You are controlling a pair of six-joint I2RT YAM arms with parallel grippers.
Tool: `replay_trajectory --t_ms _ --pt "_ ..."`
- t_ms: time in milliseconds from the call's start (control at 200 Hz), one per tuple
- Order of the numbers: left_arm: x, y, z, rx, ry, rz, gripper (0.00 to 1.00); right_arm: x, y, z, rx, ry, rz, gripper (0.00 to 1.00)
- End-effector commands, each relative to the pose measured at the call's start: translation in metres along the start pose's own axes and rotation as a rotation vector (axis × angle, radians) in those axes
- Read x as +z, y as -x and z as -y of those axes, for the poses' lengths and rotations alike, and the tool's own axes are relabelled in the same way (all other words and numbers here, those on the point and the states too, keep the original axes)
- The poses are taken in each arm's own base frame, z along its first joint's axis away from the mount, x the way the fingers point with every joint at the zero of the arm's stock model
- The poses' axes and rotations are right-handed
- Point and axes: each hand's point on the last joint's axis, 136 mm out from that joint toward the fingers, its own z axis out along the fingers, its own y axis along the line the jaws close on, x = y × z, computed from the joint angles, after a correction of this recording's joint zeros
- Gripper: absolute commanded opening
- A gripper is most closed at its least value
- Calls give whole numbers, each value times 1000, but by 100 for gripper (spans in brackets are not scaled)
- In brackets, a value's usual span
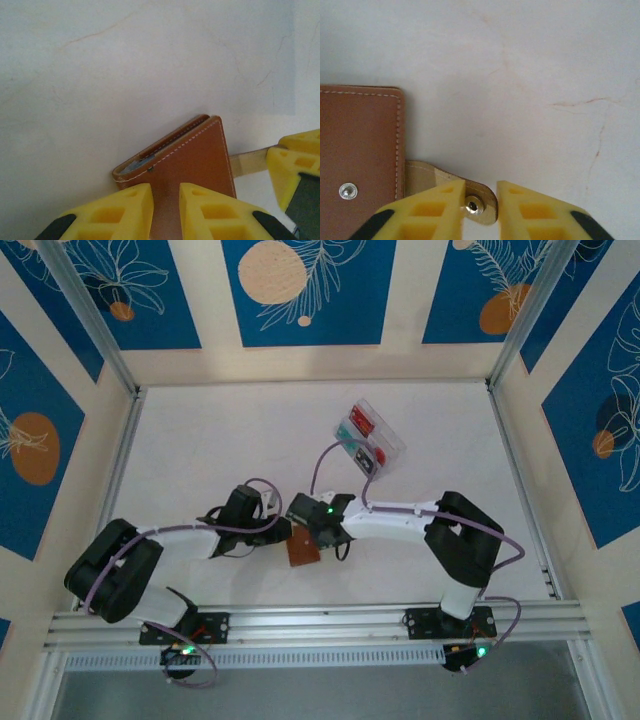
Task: Put the credit cards into the card holder
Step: Open the button on the card holder.
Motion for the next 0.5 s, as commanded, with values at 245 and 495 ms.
replay_trajectory --t_ms 245,495 --pt "8 -42 -34 -18 105 -110 22 -53 21 -14 39 124 79 32" --pt "10 -44 -35 -23 101 -111 22 -74 20 -88 27 511 -13 10"
